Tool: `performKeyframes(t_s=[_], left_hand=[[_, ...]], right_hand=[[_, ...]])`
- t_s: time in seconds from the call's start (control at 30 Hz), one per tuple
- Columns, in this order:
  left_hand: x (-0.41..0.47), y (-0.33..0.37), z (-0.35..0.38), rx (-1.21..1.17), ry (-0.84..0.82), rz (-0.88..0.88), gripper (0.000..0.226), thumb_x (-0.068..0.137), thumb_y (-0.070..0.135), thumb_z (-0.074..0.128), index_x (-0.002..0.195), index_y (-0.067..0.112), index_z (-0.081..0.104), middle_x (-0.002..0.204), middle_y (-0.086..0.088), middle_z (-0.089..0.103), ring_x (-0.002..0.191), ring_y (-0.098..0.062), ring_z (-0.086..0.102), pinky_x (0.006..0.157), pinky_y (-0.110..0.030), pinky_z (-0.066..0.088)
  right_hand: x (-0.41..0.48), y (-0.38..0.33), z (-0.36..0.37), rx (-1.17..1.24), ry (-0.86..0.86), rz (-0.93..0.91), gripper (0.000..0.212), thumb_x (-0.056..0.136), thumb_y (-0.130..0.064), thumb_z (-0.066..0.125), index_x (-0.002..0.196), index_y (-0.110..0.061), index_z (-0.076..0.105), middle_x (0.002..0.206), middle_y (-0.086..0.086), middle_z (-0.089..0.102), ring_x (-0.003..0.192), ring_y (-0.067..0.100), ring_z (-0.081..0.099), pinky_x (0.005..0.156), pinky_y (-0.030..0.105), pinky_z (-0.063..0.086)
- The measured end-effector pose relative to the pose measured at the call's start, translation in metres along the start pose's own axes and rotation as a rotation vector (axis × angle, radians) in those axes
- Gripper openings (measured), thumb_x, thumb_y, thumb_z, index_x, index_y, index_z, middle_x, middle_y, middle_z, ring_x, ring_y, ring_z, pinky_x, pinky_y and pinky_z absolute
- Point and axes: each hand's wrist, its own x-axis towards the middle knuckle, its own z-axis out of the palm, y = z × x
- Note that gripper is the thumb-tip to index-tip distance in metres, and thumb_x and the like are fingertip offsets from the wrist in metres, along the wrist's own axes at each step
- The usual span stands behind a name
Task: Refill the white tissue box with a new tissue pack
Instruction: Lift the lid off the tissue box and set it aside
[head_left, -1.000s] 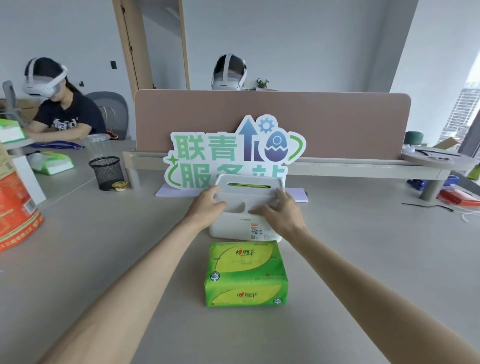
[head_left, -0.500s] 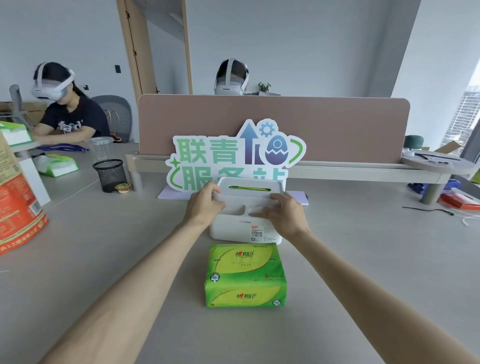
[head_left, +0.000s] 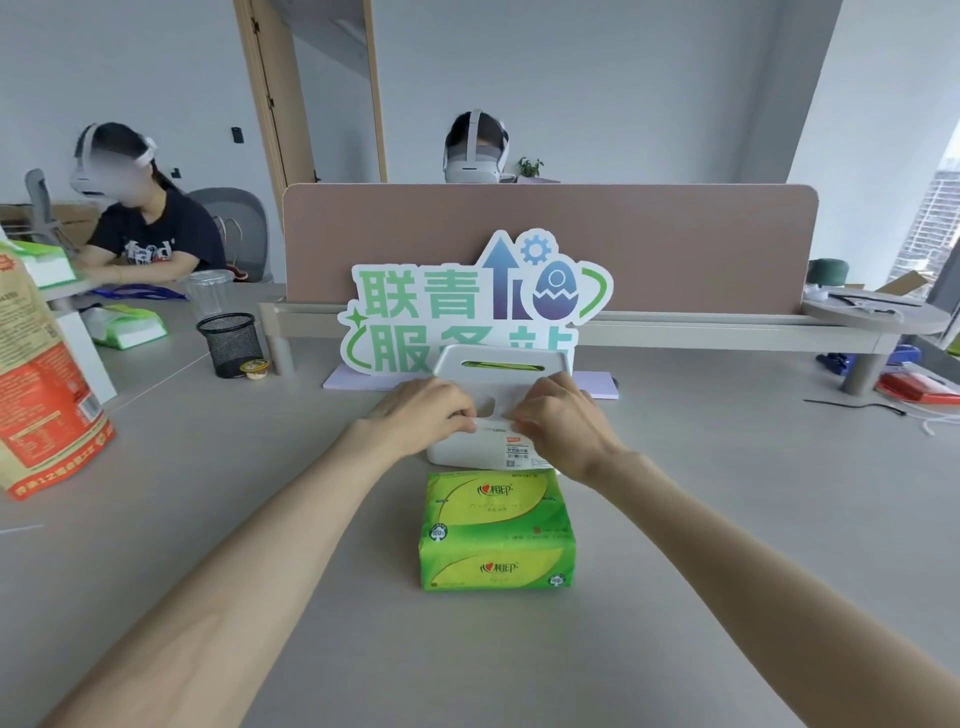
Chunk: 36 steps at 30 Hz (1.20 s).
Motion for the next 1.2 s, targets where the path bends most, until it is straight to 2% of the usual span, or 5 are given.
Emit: performKeyframes(t_s=[0.7, 0.83, 1.0, 1.1, 1.2], left_hand=[[0.008, 0.010, -0.009, 0.114, -0.052, -0.013, 0.020, 0.080, 0.033, 0.073, 0.087, 0.014, 0.070, 0.090, -0.008, 0.072, 0.083, -0.028, 0.065, 0.064, -0.028, 0.040], [0.012, 0.018, -0.019, 0.177, -0.046, 0.015, 0.025, 0.079, 0.029, 0.073, 0.071, 0.014, 0.054, 0.075, -0.008, 0.060, 0.070, -0.029, 0.053, 0.057, -0.030, 0.031], [0.016, 0.018, -0.036, 0.201, -0.028, 0.016, 0.026, 0.076, 0.032, 0.076, 0.075, 0.009, 0.062, 0.077, -0.009, 0.062, 0.072, -0.030, 0.055, 0.059, -0.030, 0.034], [0.018, 0.021, -0.038, 0.244, 0.043, 0.071, 0.027, 0.077, 0.032, 0.075, 0.074, 0.009, 0.063, 0.080, -0.005, 0.066, 0.076, -0.030, 0.060, 0.060, -0.030, 0.036], [0.020, 0.036, -0.040, 0.295, 0.102, 0.129, 0.028, 0.079, 0.033, 0.073, 0.076, 0.008, 0.062, 0.082, -0.002, 0.066, 0.074, -0.028, 0.059, 0.060, -0.030, 0.036]], right_hand=[[0.012, -0.011, -0.009, -0.113, -0.133, 0.015, 0.014, 0.087, -0.003, 0.054, 0.094, -0.002, 0.066, 0.101, 0.016, 0.070, 0.089, 0.038, 0.065, 0.068, 0.037, 0.048], [0.018, -0.014, -0.017, -0.106, -0.076, 0.054, 0.010, 0.084, -0.010, 0.065, 0.092, -0.004, 0.068, 0.101, 0.017, 0.070, 0.090, 0.038, 0.065, 0.070, 0.039, 0.050], [0.018, -0.015, -0.023, -0.066, -0.008, -0.006, 0.017, 0.083, -0.015, 0.072, 0.092, -0.004, 0.064, 0.098, 0.014, 0.065, 0.085, 0.040, 0.064, 0.063, 0.036, 0.042], [0.011, -0.007, -0.035, -0.075, 0.032, -0.032, 0.022, 0.088, -0.024, 0.066, 0.100, -0.006, 0.064, 0.101, 0.010, 0.059, 0.086, 0.035, 0.062, 0.060, 0.035, 0.037], [-0.002, 0.006, -0.048, -0.088, 0.075, -0.049, 0.023, 0.094, -0.029, 0.056, 0.102, -0.009, 0.064, 0.101, 0.011, 0.058, 0.083, 0.041, 0.061, 0.065, 0.042, 0.050]])
